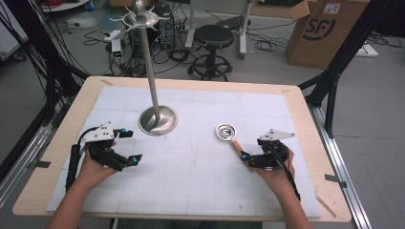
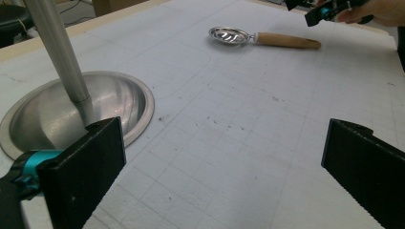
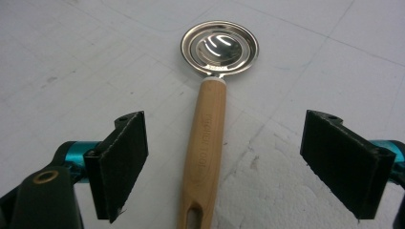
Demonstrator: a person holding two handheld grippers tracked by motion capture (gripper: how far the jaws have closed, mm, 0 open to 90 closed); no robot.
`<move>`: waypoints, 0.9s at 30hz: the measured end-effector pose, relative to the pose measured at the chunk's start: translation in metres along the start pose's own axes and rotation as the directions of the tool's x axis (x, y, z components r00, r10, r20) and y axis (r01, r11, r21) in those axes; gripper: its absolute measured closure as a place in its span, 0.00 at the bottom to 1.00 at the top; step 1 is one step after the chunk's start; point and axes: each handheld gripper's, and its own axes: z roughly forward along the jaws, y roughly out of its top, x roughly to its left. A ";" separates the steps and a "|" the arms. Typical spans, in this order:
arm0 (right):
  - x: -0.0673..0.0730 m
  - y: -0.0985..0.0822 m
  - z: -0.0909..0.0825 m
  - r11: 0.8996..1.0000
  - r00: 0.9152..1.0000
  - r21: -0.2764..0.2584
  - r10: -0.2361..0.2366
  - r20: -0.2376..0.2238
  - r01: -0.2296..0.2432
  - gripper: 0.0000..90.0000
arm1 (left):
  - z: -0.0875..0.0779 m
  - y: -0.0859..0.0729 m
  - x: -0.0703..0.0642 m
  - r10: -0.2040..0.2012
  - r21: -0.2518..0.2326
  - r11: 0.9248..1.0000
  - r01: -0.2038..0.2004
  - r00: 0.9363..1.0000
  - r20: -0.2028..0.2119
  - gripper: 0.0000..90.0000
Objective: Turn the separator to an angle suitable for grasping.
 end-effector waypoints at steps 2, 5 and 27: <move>-0.001 0.001 0.002 1.000 1.000 0.011 -0.007 0.002 0.007 0.22 | 0.001 0.000 0.000 0.000 0.003 1.000 0.000 1.000 0.001 0.02; -0.002 0.005 0.010 0.998 1.000 0.064 -0.006 -0.001 0.006 0.27 | 0.001 0.000 -0.001 0.003 0.005 1.000 -0.003 1.000 0.004 0.02; 0.009 0.011 0.030 0.970 0.996 0.229 -0.086 -0.007 0.085 0.53 | 0.008 -0.002 0.003 -0.009 0.020 1.000 0.008 1.000 0.030 0.02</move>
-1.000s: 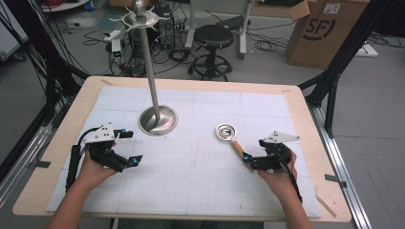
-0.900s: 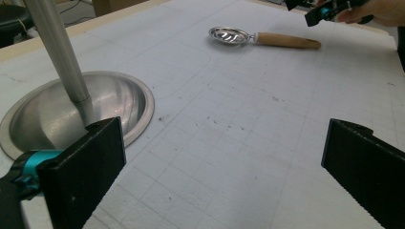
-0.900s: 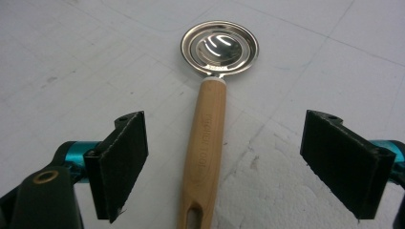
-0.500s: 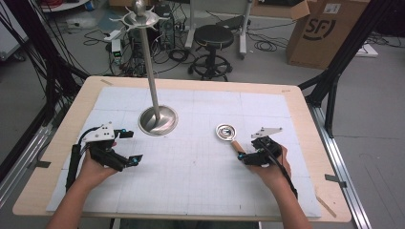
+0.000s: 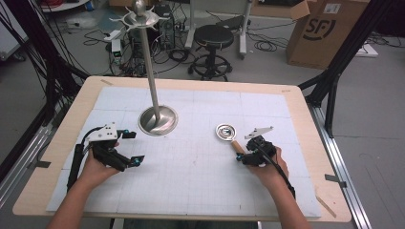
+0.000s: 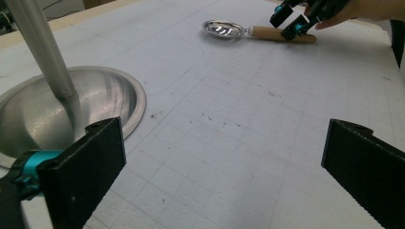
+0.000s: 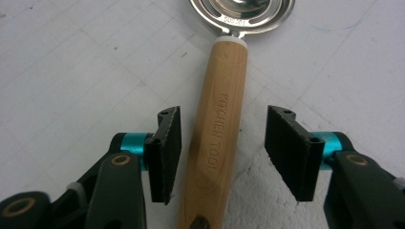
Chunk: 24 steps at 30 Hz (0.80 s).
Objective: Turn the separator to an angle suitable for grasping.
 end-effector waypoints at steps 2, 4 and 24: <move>0.000 0.001 0.001 1.000 1.000 0.012 0.009 -0.007 -0.009 0.56 | 0.000 0.000 0.000 -0.005 -0.007 1.000 0.005 1.000 -0.001 0.02; 0.001 0.002 0.002 1.000 1.000 0.023 0.005 -0.007 -0.005 0.58 | 0.000 0.000 0.000 -0.003 -0.007 1.000 0.003 1.000 0.001 0.02; 0.006 0.008 0.008 0.996 1.000 0.088 0.020 0.000 -0.019 0.64 | 0.006 -0.001 -0.001 0.011 0.011 1.000 -0.011 1.000 0.005 0.02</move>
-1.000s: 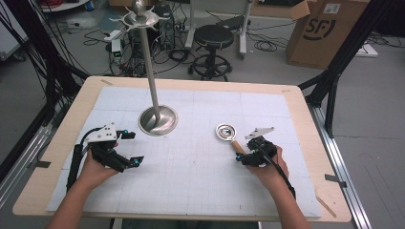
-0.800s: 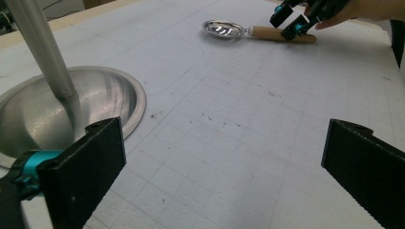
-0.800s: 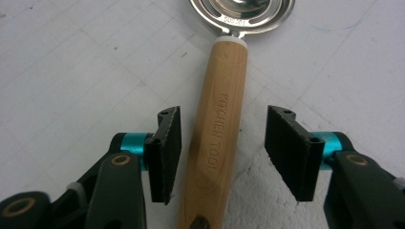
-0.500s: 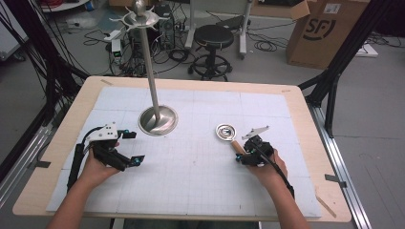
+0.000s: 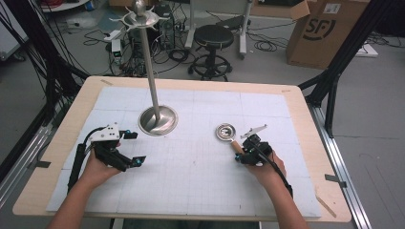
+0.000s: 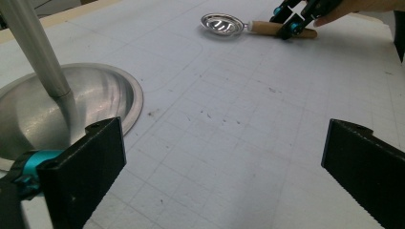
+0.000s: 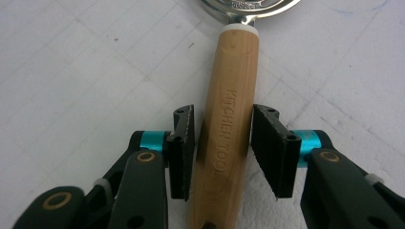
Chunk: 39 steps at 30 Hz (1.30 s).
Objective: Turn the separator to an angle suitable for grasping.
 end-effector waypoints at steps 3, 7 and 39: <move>0.001 0.002 0.000 1.000 1.000 0.017 0.000 0.021 0.000 0.60 | -0.001 0.001 0.001 -0.001 -0.009 1.000 0.001 1.000 -0.001 0.02; -0.002 0.004 0.001 0.999 1.000 0.032 0.008 0.013 -0.009 0.57 | -0.002 0.000 0.002 -0.007 -0.005 1.000 0.007 1.000 -0.008 0.02; -0.001 0.002 -0.003 0.999 0.999 0.016 -0.040 0.010 0.040 0.75 | 0.000 0.001 -0.002 0.016 0.015 1.000 -0.016 1.000 -0.002 0.02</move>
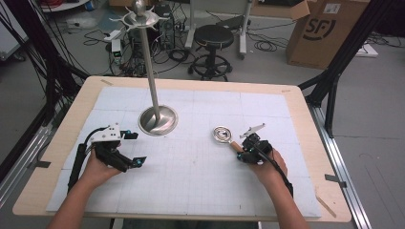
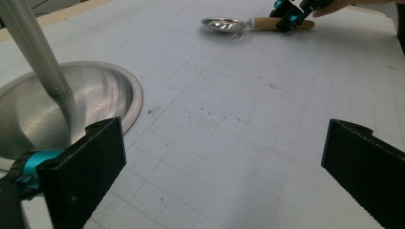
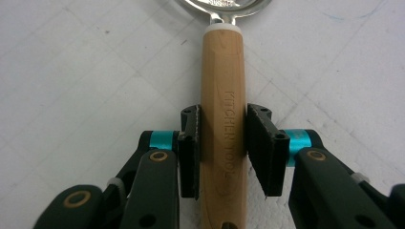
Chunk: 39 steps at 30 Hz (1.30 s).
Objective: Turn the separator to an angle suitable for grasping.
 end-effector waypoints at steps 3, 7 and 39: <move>0.002 0.001 -0.005 0.999 1.000 -0.047 -0.005 -0.016 0.004 0.77 | 0.000 0.000 -0.001 0.005 -0.003 1.000 -0.005 1.000 0.004 0.02; 0.007 0.001 -0.002 0.999 0.999 -0.037 -0.029 -0.032 0.028 0.77 | 0.002 0.000 0.000 0.002 0.008 1.000 -0.002 1.000 0.005 0.02; 0.031 0.012 0.002 0.992 0.987 -0.050 -0.121 -0.109 0.116 0.77 | -0.001 0.000 0.000 -0.002 -0.010 1.000 0.002 1.000 0.010 0.02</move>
